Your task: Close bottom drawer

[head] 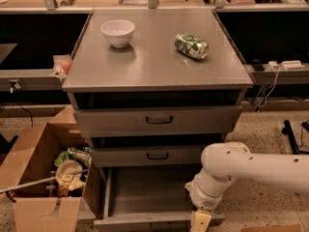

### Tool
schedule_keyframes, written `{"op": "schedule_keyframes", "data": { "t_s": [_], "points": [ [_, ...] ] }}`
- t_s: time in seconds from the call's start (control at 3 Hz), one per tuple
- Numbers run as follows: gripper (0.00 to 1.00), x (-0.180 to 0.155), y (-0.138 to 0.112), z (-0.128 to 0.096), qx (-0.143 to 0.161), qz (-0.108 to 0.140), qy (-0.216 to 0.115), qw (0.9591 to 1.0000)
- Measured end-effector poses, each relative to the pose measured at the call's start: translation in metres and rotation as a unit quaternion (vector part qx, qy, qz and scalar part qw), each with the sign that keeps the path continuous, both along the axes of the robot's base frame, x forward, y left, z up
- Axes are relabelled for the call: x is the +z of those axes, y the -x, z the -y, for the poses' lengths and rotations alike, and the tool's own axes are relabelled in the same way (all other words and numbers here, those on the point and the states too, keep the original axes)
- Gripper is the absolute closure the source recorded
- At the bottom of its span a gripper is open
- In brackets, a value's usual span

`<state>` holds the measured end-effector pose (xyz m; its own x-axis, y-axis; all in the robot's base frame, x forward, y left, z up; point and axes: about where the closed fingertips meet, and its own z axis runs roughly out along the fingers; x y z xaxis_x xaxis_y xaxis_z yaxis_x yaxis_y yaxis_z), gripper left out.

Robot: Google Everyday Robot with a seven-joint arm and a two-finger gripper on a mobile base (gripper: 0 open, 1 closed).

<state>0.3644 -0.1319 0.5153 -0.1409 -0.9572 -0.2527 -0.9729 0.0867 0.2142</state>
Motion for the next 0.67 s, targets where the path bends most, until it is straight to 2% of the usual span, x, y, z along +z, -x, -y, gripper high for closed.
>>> {"op": "schedule_keyframes", "data": {
  "t_s": [0.33,0.67],
  "points": [
    [0.26,-0.069,0.002,0.0,0.002,-0.023,-0.013,0.9997],
    [0.49,-0.131,0.002,0.002,-0.008,-0.045,-0.028,0.9986]
  ]
}}
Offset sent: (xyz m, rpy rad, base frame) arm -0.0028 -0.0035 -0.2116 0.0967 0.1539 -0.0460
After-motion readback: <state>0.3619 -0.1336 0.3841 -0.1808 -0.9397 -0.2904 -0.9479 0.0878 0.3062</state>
